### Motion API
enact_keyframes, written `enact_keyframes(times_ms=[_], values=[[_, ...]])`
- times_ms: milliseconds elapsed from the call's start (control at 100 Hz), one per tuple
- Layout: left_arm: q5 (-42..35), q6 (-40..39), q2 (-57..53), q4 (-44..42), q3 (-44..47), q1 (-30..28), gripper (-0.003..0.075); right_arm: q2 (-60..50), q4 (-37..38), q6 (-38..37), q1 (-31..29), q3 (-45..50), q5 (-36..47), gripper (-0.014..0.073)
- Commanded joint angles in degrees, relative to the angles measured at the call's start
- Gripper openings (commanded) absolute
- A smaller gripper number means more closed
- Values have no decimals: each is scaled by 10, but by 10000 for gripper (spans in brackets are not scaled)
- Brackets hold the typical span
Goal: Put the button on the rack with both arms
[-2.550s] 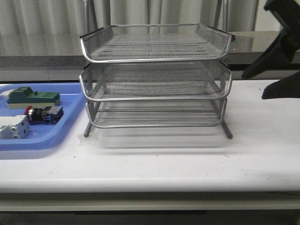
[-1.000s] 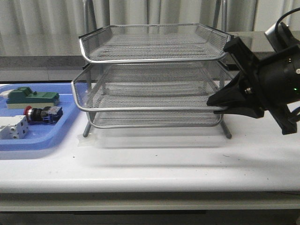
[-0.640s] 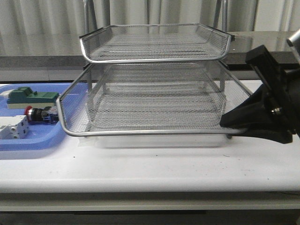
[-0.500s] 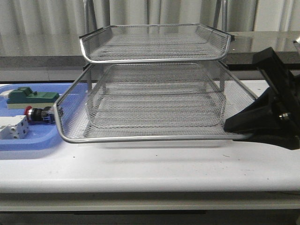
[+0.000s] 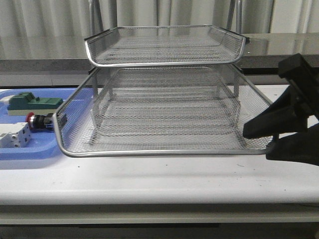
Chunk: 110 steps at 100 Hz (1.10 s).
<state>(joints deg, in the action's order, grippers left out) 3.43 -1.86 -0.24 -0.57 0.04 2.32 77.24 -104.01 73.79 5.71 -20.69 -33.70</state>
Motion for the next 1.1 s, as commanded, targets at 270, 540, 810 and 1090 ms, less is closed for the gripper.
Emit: enact_keyframes(times_ms=[270,540,810,1090], values=[[-45,-6,-19,6,25,-2,-20,-99,123,-88,-2,-9,16,455],[-45,-6,-19,6,25,-2,-20,-225,391,-325,-2,-22,28,454],[-45,-6,-19,6,25,-2,-20,-318,778,-625,-2,-128,-89,454],[-45,-6,-19,6,25,-2,-20,-394,1009,-767,-2,-223,-205,452]])
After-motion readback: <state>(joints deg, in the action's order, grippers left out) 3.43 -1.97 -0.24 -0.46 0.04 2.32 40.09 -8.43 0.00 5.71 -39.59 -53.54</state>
